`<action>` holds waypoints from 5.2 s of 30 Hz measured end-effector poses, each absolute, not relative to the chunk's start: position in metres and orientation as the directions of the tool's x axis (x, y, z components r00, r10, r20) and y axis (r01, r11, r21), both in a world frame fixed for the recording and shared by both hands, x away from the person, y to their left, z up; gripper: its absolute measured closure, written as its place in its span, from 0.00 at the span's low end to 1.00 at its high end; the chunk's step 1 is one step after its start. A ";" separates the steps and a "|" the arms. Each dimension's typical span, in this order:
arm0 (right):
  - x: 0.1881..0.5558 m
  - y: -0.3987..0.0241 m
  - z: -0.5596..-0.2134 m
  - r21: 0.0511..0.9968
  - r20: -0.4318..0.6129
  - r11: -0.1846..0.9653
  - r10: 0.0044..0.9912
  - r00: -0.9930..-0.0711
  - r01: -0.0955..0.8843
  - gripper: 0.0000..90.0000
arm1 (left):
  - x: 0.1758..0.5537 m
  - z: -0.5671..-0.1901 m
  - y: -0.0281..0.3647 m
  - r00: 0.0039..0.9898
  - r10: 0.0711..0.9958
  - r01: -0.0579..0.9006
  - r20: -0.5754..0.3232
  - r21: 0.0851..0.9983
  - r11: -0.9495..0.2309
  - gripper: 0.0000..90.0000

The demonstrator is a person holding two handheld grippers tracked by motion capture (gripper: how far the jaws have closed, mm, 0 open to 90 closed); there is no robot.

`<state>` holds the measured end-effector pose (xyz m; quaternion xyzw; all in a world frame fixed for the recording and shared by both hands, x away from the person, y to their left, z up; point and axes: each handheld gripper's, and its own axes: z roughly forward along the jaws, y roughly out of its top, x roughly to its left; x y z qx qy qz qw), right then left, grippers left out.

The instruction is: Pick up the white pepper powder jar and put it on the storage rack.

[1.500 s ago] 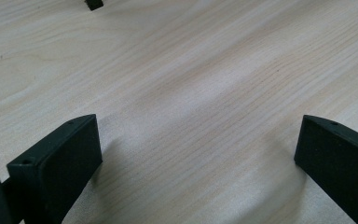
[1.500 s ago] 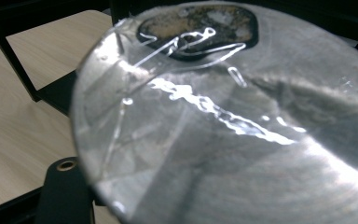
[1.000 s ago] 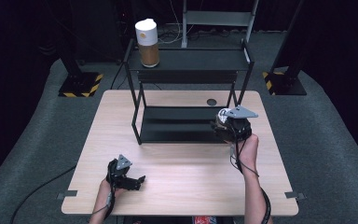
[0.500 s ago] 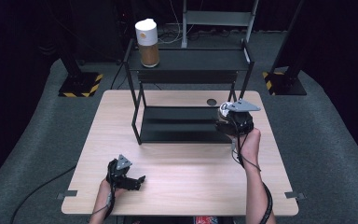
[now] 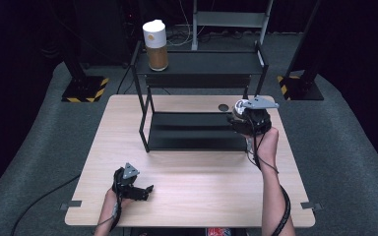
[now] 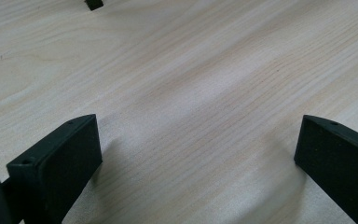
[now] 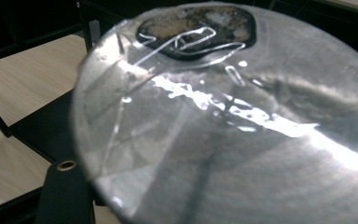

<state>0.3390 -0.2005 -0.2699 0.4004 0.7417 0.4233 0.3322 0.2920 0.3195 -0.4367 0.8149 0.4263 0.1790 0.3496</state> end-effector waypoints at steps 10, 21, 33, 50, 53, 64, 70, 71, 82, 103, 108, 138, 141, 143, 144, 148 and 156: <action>0.344 -0.200 -0.256 0.893 -0.171 0.332 0.874 -0.456 0.302 0.34 | 0.292 -0.437 0.320 0.573 0.820 0.569 -0.005 0.722 -0.393 0.00; 0.350 -0.199 -0.240 0.893 -0.188 0.341 0.875 -0.446 0.293 0.34 | 0.292 -0.437 0.320 0.573 0.820 0.570 -0.006 0.722 -0.392 0.00; 0.359 -0.199 -0.218 0.902 -0.185 0.330 0.878 -0.442 0.279 0.34 | 0.292 -0.437 0.320 0.573 0.820 0.570 -0.006 0.722 -0.392 0.00; 0.369 -0.200 -0.174 0.909 -0.187 0.320 0.886 -0.424 0.266 0.34 | 0.292 -0.437 0.320 0.573 0.820 0.570 -0.006 0.722 -0.392 0.00; 0.370 -0.200 -0.169 0.909 -0.191 0.322 0.887 -0.421 0.265 0.34 | 0.292 -0.437 0.320 0.573 0.820 0.570 -0.006 0.722 -0.393 0.00; 0.389 -0.196 -0.143 0.909 -0.177 0.307 0.896 -0.408 0.280 0.34 | 0.292 -0.436 0.320 0.574 0.819 0.570 -0.005 0.721 -0.395 0.00; 0.404 -0.190 -0.133 0.903 -0.174 0.307 0.900 -0.399 0.300 0.34 | 0.292 -0.436 0.320 0.574 0.819 0.569 -0.004 0.721 -0.396 0.00; 0.408 -0.189 -0.131 0.902 -0.170 0.305 0.902 -0.398 0.307 0.34 | 0.292 -0.436 0.320 0.574 0.819 0.569 -0.005 0.721 -0.395 0.00; 0.440 -0.178 -0.119 0.883 -0.153 0.300 0.911 -0.383 0.361 0.34 | 0.292 -0.436 0.320 0.573 0.819 0.569 -0.005 0.721 -0.394 0.00; 0.476 -0.177 -0.112 0.847 -0.081 0.260 0.925 -0.372 0.463 0.33 | 0.292 -0.436 0.320 0.574 0.819 0.569 -0.005 0.721 -0.395 0.00; 0.479 -0.183 -0.116 0.853 -0.040 0.223 0.929 -0.367 0.471 0.33 | 0.292 -0.436 0.320 0.574 0.819 0.569 -0.005 0.721 -0.395 0.00; 0.310 -0.204 -0.248 0.802 -0.164 0.419 0.840 -0.517 0.427 0.00 | 0.292 -0.437 0.320 0.573 0.819 0.568 -0.005 0.722 -0.394 0.00; 0.289 -0.211 -0.321 0.778 -0.086 0.375 0.858 -0.507 0.503 0.00 | 0.292 -0.437 0.319 0.572 0.820 0.569 -0.006 0.723 -0.392 0.00; 0.285 -0.213 -0.337 0.770 -0.070 0.366 0.862 -0.502 0.522 0.00 | 0.292 -0.437 0.319 0.572 0.820 0.569 -0.006 0.723 -0.392 0.00; 0.278 -0.218 -0.366 0.767 -0.022 0.328 0.872 -0.488 0.552 0.00 | 0.292 -0.437 0.319 0.572 0.820 0.569 -0.006 0.723 -0.392 0.00; 0.271 -0.218 -0.395 0.754 0.006 0.309 0.879 -0.477 0.580 0.00 | 0.292 -0.437 0.319 0.573 0.819 0.568 -0.005 0.723 -0.393 0.00; 0.263 -0.218 -0.427 0.753 0.021 0.286 0.890 -0.455 0.593 0.00 | 0.292 -0.436 0.320 0.580 0.814 0.565 -0.004 0.722 -0.399 0.00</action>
